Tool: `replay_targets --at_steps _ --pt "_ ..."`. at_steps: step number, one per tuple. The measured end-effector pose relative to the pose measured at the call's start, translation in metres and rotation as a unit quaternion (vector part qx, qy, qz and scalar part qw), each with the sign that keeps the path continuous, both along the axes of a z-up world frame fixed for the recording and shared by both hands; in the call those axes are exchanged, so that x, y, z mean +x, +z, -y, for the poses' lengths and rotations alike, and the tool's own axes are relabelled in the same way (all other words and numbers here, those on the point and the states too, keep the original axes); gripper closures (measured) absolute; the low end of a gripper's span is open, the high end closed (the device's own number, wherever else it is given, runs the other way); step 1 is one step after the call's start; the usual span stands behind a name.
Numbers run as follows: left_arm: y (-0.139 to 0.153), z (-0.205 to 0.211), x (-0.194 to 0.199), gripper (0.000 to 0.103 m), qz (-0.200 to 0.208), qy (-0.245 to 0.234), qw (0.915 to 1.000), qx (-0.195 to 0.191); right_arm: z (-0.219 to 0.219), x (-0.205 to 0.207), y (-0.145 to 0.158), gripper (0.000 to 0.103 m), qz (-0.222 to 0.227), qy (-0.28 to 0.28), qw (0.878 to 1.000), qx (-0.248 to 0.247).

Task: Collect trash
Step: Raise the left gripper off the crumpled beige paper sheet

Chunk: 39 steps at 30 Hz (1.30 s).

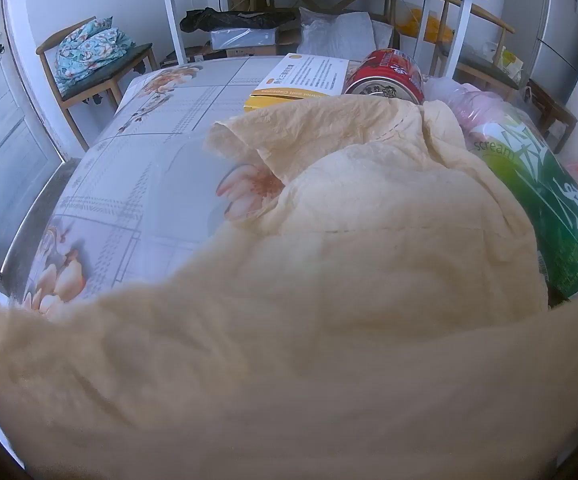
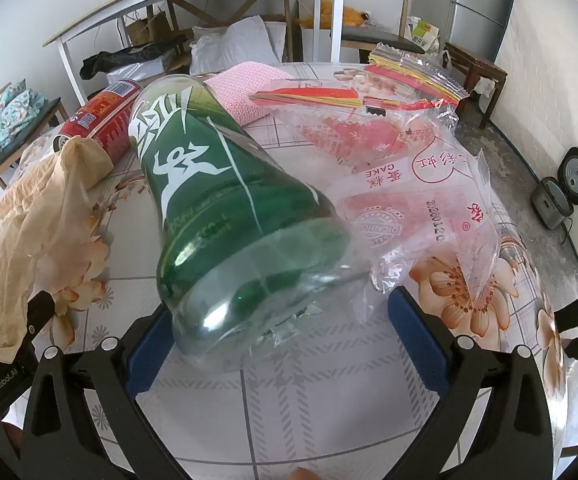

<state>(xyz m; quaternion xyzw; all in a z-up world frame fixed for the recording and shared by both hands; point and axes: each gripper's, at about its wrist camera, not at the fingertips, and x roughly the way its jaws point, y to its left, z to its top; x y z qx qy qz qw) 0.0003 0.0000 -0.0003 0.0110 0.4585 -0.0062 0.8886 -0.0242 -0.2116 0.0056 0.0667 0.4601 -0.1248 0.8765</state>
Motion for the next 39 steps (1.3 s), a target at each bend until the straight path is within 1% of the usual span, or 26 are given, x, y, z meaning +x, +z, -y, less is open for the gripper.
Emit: replay_targets --at_steps 32,36,39 --pt "0.001 0.001 0.0 0.007 0.002 -0.001 1.0 0.0 -0.002 -0.005 0.001 0.006 0.003 0.003 1.0 0.001" --pt "0.0 0.003 -0.001 0.007 0.002 -0.009 1.0 0.0 -0.005 -0.009 0.001 0.006 0.003 0.005 1.0 0.001" --pt "0.001 0.002 -0.009 0.007 0.002 -0.019 0.9998 0.0 -0.006 -0.012 0.002 0.006 0.004 0.004 1.0 0.001"
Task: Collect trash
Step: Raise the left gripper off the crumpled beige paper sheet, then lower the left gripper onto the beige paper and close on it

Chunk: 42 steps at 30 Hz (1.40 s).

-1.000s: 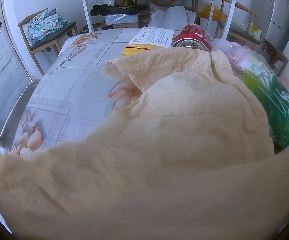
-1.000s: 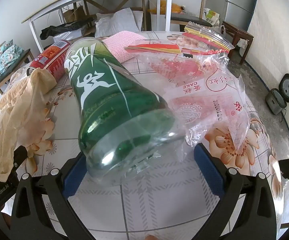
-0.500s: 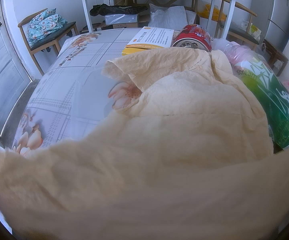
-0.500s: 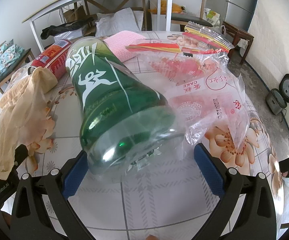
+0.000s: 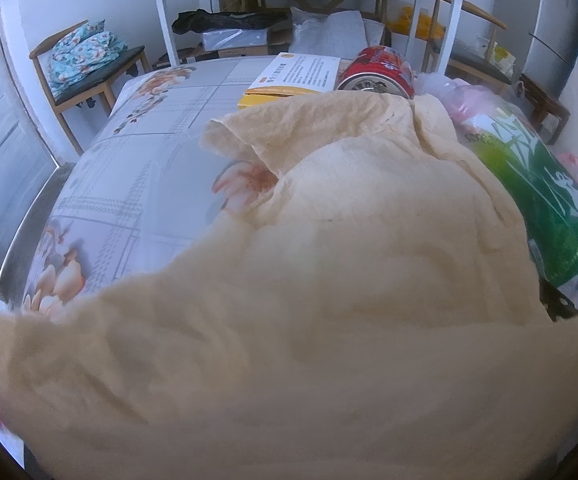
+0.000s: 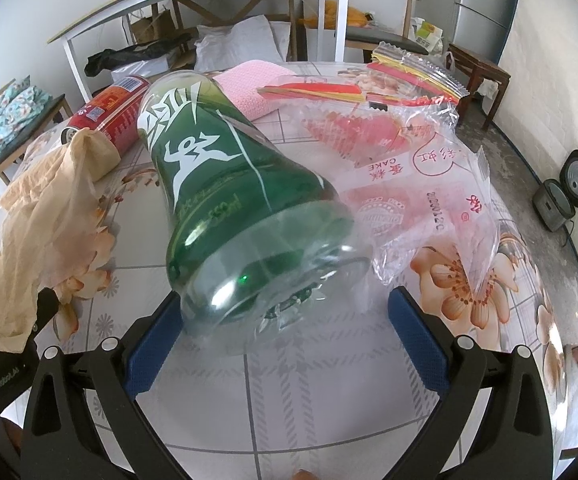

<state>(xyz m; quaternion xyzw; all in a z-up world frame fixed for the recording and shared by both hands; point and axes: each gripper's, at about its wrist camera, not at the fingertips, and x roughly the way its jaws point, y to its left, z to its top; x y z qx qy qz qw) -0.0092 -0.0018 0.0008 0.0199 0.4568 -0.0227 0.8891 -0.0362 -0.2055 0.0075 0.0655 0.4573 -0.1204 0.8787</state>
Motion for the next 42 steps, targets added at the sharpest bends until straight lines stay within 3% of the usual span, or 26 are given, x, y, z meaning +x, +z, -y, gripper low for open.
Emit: replay_targets --at_steps 9,13,17,23,29,37,38,40,41,42 --pt "0.007 -0.005 -0.04 0.007 0.001 -0.044 0.9989 0.018 0.0 0.0 0.0 0.006 0.0 0.0 1.0 0.0" --pt "0.024 -0.014 -0.07 0.007 0.012 -0.065 0.9977 -0.014 0.0 0.0 0.0 0.006 0.0 0.0 1.0 0.001" --pt "0.058 -0.027 -0.103 0.007 0.063 -0.086 0.993 -0.05 -0.001 0.002 0.0 0.006 -0.001 0.002 1.0 0.0" --pt "0.1 -0.035 -0.102 0.007 0.124 -0.092 0.9829 -0.1 -0.002 0.001 0.0 0.006 -0.001 0.002 1.0 0.0" --pt "0.068 0.002 -0.047 0.007 0.071 -0.127 0.9885 -0.041 -0.002 0.001 0.0 0.006 0.0 0.002 1.0 0.0" --pt "0.037 0.011 -0.025 0.008 0.055 -0.142 0.9882 -0.018 -0.002 0.001 0.0 0.006 0.0 0.002 1.0 0.0" --pt "0.034 0.01 -0.026 0.01 0.054 -0.143 0.9881 -0.017 -0.002 0.001 0.0 0.006 0.0 0.002 1.0 0.0" --pt "0.029 0.01 -0.027 0.032 0.049 -0.143 0.9884 -0.004 -0.002 0.001 0.0 0.006 0.0 0.002 1.0 0.0" --pt "0.027 0.011 -0.027 0.051 0.044 -0.144 0.9886 -0.001 -0.002 0.001 0.0 0.006 0.0 0.002 1.0 0.0" --pt "0.025 0.01 -0.026 0.059 0.034 -0.149 0.9883 -0.01 -0.002 0.001 0.0 0.006 0.0 0.002 1.0 0.0"
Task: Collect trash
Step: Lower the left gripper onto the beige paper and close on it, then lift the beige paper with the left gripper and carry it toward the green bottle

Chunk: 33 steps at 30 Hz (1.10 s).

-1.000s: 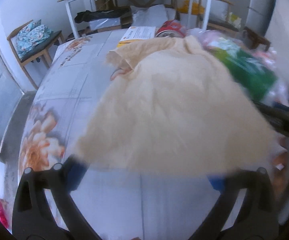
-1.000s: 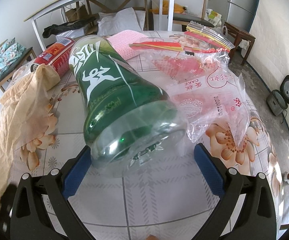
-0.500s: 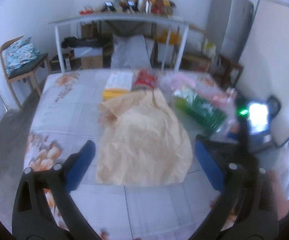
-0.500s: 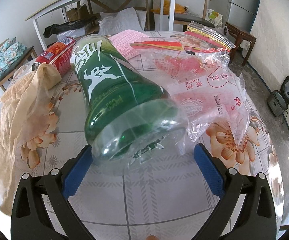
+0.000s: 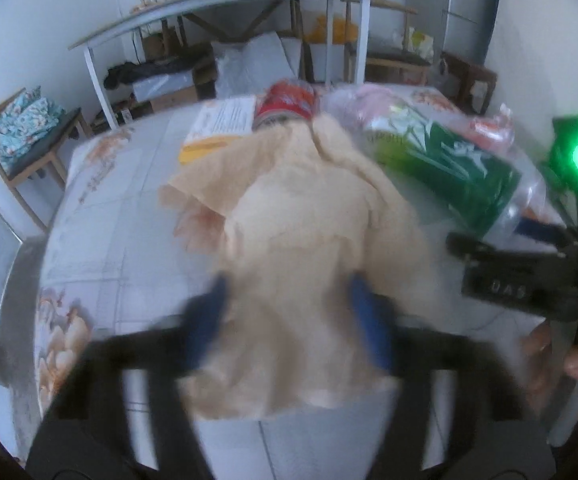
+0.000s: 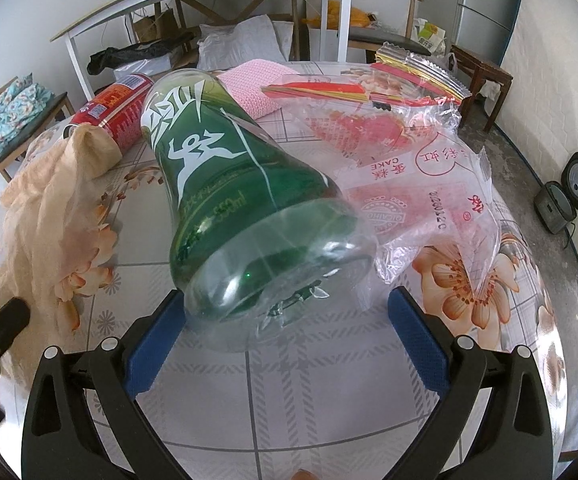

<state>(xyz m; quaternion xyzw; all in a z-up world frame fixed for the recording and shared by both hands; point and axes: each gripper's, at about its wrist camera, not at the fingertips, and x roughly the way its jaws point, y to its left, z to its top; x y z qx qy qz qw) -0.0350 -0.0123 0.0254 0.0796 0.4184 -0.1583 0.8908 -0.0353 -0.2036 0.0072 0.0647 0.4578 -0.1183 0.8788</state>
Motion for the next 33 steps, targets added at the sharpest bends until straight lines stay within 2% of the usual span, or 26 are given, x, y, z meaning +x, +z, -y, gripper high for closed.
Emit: replay_targets --at_steps 2,5,7,8,9,12,14,17,23,30,33 --pt "-0.002 -0.002 0.001 0.061 -0.008 0.002 1.0 -0.004 0.0 0.0 0.0 0.006 0.0 0.0 1.0 0.0" --pt "-0.004 -0.002 -0.001 0.07 -0.011 0.003 0.9999 0.001 0.0 0.0 0.0 0.006 0.0 0.0 1.0 0.0" --pt "-0.003 -0.002 -0.003 0.07 -0.013 0.002 0.9999 -0.003 0.0 0.0 0.0 0.006 0.0 0.0 1.0 0.0" --pt "-0.003 -0.002 -0.004 0.074 -0.014 0.0 0.9999 -0.006 0.0 0.0 0.0 0.006 0.0 0.0 1.0 0.0" --pt "-0.002 -0.004 -0.006 0.082 -0.015 0.0 0.9998 -0.011 0.0 0.0 0.0 0.006 0.0 0.0 1.0 0.0" --pt "0.003 -0.006 -0.012 0.092 -0.019 -0.01 0.9994 -0.028 0.0 0.0 0.0 0.006 0.0 0.0 1.0 0.0" --pt "0.007 -0.007 -0.018 0.096 -0.013 -0.015 0.9991 -0.038 0.0 0.0 0.0 0.006 0.0 0.0 1.0 0.0" --pt "0.015 -0.009 -0.028 0.098 0.0 -0.019 0.9987 -0.047 0.0 0.0 0.0 0.006 0.0 0.0 1.0 0.0" --pt "0.028 -0.019 -0.044 0.099 0.017 -0.037 0.9941 -0.101 0.0 0.0 0.0 0.006 0.0 0.0 1.0 0.0" --pt "0.045 -0.022 -0.055 0.1 0.054 -0.052 0.9887 -0.13 0.0 0.0 0.0 0.006 0.0 0.0 1.0 0.0" --pt "0.049 -0.023 -0.059 0.1 0.069 -0.049 0.988 -0.129 0.0 0.0 0.0 0.006 0.0 0.0 1.0 0.0"
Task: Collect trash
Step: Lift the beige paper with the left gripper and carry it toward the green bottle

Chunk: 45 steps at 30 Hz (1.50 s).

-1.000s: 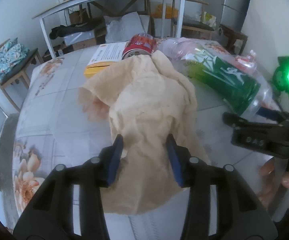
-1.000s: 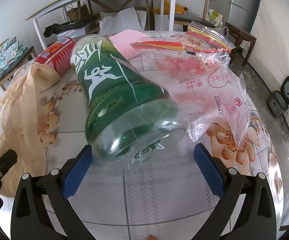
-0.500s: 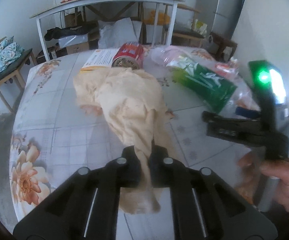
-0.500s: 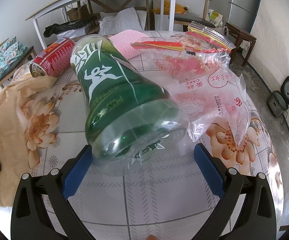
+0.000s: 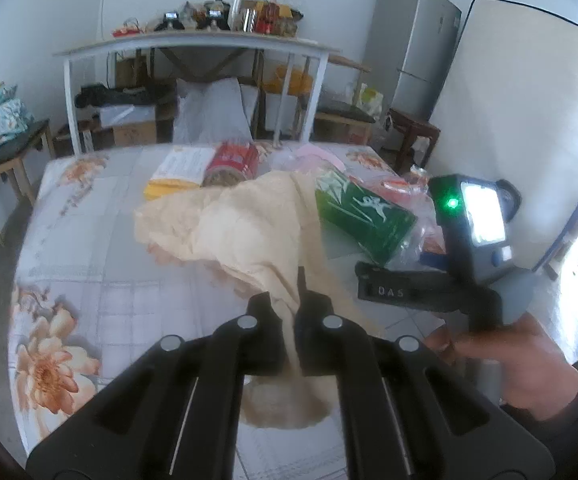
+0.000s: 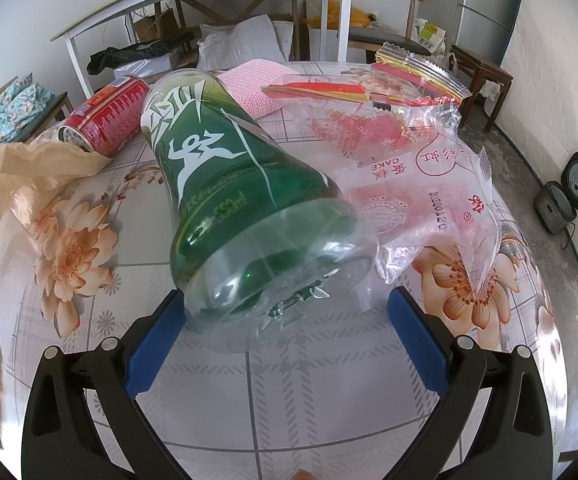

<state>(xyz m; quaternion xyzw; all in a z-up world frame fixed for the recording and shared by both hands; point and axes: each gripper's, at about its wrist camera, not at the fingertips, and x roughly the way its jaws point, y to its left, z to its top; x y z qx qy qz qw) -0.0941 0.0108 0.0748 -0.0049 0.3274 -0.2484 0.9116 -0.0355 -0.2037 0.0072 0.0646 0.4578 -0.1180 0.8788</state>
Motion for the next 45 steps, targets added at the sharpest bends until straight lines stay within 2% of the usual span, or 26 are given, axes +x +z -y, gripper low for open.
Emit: replay_targets --at_steps 5,9,13,16,17,19,22,23,24,25,27,29,35,39,42,45 --pt "0.003 -0.005 0.0 0.1 0.016 0.034 0.9991 0.022 0.0 0.0 0.0 0.006 0.0 0.0 1.0 0.0" --pt "-0.003 -0.024 0.009 0.1 0.003 0.089 0.995 0.044 0.0 0.0 0.0 0.006 0.0 0.0 1.0 0.0" --pt "0.007 -0.045 0.008 0.1 0.022 0.115 0.9929 0.022 0.0 0.0 0.0 0.006 0.0 0.0 1.0 0.0" --pt "0.022 -0.056 0.001 0.1 0.047 0.105 0.9932 -0.02 -0.003 -0.001 0.0 0.006 0.0 0.0 1.0 0.0" --pt "0.025 -0.055 0.001 0.1 0.048 0.099 0.9937 -0.022 -0.004 -0.001 -0.001 0.006 0.0 0.001 1.0 0.0" --pt "0.021 -0.044 0.005 0.1 0.035 0.077 0.9964 -0.012 -0.006 0.0 -0.001 0.006 0.0 0.002 1.0 0.0" --pt "0.0 -0.014 0.009 0.1 -0.009 0.023 0.9995 0.019 -0.007 0.0 -0.001 0.006 0.0 0.002 1.0 0.0" --pt "-0.007 -0.004 0.007 0.095 -0.02 0.006 0.9993 0.032 -0.007 0.0 -0.001 0.006 0.0 0.002 1.0 0.0" --pt "-0.016 0.011 0.005 0.083 -0.032 -0.015 0.998 0.052 -0.006 0.0 -0.001 0.006 0.0 0.002 1.0 0.0" --pt "-0.021 0.018 0.002 0.055 -0.036 -0.025 0.9969 0.065 -0.006 0.0 -0.001 0.006 0.0 0.002 1.0 0.0" --pt "-0.025 0.027 -0.005 0.018 -0.022 -0.024 0.9959 0.084 -0.006 0.0 -0.001 0.006 0.0 0.002 1.0 0.0" --pt "-0.02 0.027 -0.01 0.017 -0.007 -0.028 0.9967 0.075 -0.007 0.001 -0.001 0.006 0.0 0.003 1.0 0.0" --pt "0.005 -0.015 -0.012 0.012 0.016 -0.003 0.9993 -0.033 -0.007 0.001 -0.001 0.006 0.0 0.003 1.0 0.001" --pt "0.009 -0.041 -0.002 0.011 0.015 0.066 0.997 -0.037 -0.007 -0.002 0.0 0.006 -0.003 0.002 1.0 0.002" --pt "0.003 -0.066 0.009 0.011 -0.007 0.112 0.9921 -0.057 -0.005 -0.007 0.002 0.006 -0.007 -0.001 1.0 0.015" --pt "-0.002 -0.08 0.016 0.011 -0.025 0.142 0.9879 -0.057 -0.007 -0.012 0.011 0.006 0.007 0.005 1.0 0.015"
